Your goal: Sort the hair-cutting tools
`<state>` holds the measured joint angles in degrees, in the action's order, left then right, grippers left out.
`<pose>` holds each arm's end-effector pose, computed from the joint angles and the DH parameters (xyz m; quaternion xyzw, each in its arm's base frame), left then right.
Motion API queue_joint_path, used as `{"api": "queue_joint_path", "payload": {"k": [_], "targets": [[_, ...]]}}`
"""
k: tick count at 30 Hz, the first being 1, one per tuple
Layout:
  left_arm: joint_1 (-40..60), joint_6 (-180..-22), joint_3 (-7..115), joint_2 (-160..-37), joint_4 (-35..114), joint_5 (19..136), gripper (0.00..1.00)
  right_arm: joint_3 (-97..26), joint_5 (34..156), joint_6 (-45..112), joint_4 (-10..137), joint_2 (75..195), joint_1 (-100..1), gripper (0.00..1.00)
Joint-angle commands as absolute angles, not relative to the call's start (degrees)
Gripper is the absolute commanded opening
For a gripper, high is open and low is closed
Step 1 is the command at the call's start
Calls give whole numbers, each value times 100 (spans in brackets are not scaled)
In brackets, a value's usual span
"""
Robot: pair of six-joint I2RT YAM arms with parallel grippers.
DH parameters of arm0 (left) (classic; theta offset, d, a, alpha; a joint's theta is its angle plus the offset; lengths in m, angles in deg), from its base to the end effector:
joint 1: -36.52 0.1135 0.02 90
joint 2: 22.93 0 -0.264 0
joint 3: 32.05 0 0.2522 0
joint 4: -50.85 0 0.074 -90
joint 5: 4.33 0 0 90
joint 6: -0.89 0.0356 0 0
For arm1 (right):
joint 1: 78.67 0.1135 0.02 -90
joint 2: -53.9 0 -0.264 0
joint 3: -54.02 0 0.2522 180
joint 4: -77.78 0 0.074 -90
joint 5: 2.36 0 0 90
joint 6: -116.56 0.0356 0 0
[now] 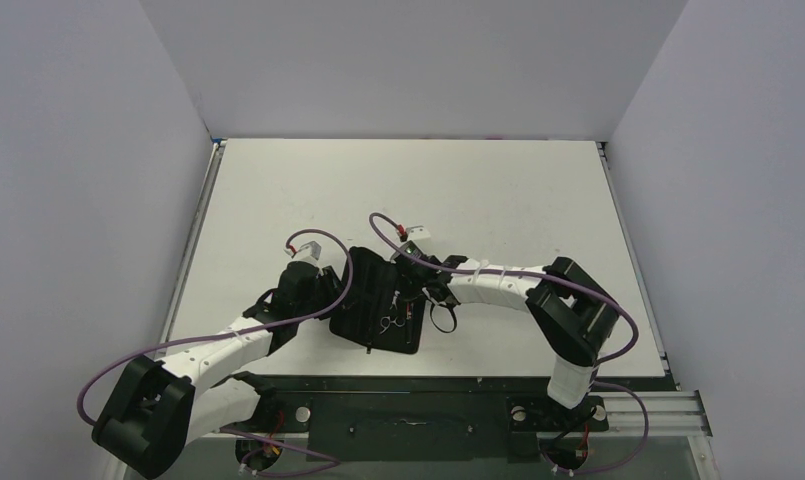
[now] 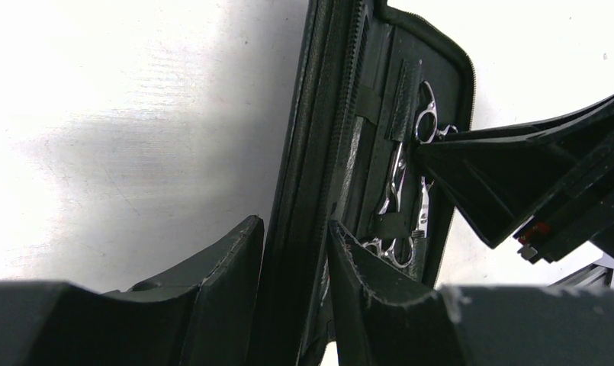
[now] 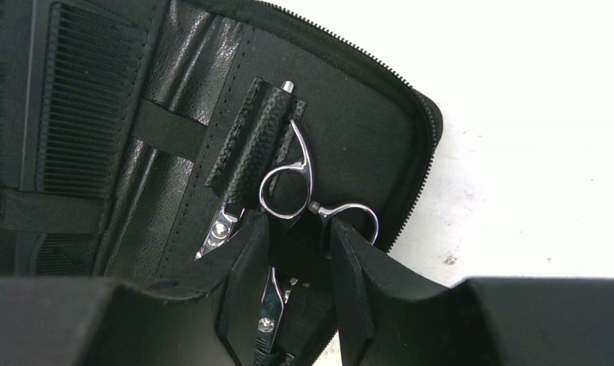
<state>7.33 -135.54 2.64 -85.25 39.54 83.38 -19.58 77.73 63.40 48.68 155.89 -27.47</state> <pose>0.1792 -0.1017 0.1615 -0.1267 0.8933 -0.2784 0.3294 0.2274 0.2731 0.1598 -0.0956 0.9520 0.1342 0.2582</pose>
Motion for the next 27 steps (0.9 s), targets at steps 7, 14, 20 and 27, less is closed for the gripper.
{"api": "queue_joint_path", "payload": {"k": [7,14,20,27], "targets": [[743,-13623,268,-8362,4200,8247,34,-2169,7775,6412,4297,15278,-2572,40],[743,-13629,248,-8301,4161,8248,34,-2381,7760,6320,4133,15018,-2724,42],[738,-13648,208,-8185,4092,8258,34,-2311,7938,6345,4329,15030,-2939,41],[742,-13649,202,-8051,3986,8271,34,-2287,8256,6405,4523,15331,-2970,39]]}}
